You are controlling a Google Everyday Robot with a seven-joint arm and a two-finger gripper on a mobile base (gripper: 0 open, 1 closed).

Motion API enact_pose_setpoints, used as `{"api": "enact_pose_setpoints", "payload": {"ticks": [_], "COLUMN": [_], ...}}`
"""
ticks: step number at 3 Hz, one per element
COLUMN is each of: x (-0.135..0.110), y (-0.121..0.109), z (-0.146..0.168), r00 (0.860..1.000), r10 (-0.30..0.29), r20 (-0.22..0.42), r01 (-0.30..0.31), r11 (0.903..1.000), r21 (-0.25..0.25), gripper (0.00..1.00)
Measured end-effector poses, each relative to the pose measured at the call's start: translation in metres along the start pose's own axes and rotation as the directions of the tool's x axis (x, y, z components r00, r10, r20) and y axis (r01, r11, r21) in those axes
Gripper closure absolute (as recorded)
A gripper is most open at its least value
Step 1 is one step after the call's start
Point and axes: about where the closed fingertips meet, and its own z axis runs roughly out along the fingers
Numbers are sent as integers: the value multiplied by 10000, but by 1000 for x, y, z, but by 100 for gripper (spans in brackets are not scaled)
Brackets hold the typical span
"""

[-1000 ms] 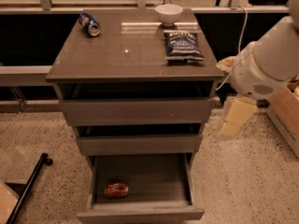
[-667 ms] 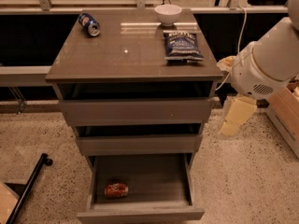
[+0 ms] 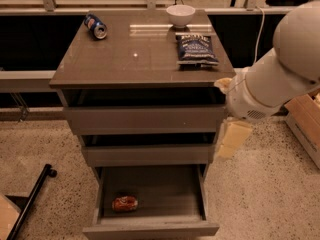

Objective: Pick coke can from bottom drawer and place on counter

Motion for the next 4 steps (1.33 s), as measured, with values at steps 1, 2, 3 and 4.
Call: {"api": "enact_pose_setpoints", "payload": {"ticks": [1, 2, 3, 4], "x": [-18, -30, -28, -39], "y": [0, -1, 2, 9], "z": [60, 110, 120, 144], "r00": [9926, 9688, 9657, 9677], "r10": [-95, 685, 861, 670], "r20": [1210, 2382, 2450, 2432], "r01": [125, -439, -552, -395], "r11": [9996, 9933, 9899, 9925], "r21": [-238, -1069, -1305, -1160], "gripper": [0, 0, 0, 0]}}
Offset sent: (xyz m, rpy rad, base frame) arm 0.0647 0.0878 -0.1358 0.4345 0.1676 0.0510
